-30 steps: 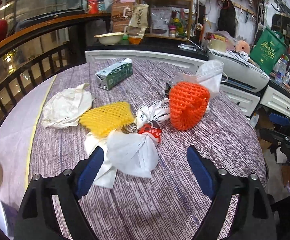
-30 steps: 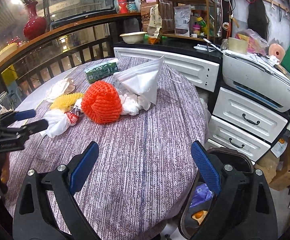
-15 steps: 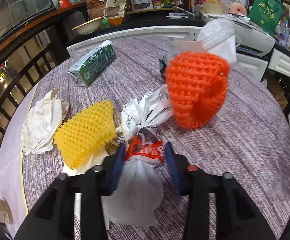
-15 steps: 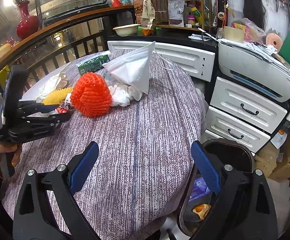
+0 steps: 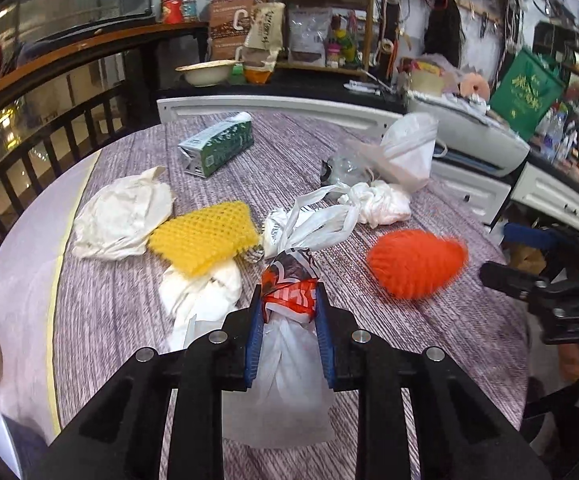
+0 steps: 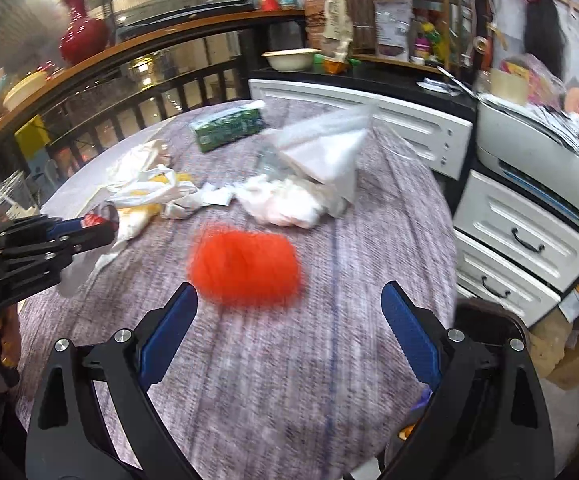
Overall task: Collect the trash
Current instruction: 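Grasp the orange foam net with the right gripper while the left gripper holds the white bag, then carry the orange net and white bag over the bin and open both grippers, then return to the table and grasp the white tissue with the left gripper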
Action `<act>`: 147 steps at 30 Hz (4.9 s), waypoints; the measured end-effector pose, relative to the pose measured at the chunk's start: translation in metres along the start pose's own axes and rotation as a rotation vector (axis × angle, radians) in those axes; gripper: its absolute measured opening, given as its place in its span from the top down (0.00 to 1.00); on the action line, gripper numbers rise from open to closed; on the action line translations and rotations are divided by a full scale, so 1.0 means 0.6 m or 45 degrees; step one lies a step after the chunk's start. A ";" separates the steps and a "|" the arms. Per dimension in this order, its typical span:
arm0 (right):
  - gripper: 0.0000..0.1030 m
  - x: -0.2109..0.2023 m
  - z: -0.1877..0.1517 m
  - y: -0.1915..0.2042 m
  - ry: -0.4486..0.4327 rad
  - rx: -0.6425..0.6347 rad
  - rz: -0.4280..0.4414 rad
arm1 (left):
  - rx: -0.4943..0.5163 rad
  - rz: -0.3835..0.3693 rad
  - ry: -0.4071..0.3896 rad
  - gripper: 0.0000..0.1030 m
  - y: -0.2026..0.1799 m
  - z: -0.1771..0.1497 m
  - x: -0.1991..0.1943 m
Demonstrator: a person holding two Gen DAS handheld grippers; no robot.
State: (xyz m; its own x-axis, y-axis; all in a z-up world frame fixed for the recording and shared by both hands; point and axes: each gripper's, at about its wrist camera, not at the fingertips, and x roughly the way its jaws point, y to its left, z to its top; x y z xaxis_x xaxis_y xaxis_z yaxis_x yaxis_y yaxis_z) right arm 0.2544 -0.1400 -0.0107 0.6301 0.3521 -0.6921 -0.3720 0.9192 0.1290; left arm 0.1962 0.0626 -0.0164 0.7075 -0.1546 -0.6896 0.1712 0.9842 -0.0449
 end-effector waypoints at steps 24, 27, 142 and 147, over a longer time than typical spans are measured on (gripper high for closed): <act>0.77 0.058 -0.014 0.064 0.149 -0.190 0.022 | -0.206 -0.097 -0.056 0.77 0.026 -0.063 -0.050; 0.77 0.041 -0.013 0.056 0.132 -0.180 0.024 | -0.203 -0.109 -0.050 0.77 0.022 -0.064 -0.048; 0.14 -0.173 -0.319 -0.443 0.072 0.761 -0.701 | 0.377 -0.647 0.144 0.05 -0.523 -0.042 0.069; 0.11 -0.174 -0.275 -0.410 0.029 0.687 -0.647 | 0.349 -0.652 0.115 0.05 -0.486 -0.032 0.045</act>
State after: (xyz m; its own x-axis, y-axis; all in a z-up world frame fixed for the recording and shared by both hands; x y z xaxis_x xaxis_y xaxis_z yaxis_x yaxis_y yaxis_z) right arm 0.1674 -0.4322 -0.0874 0.6188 -0.1380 -0.7733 0.3518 0.9289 0.1157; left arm 0.1523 -0.2268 -0.0357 0.4290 -0.5847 -0.6886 0.6553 0.7261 -0.2083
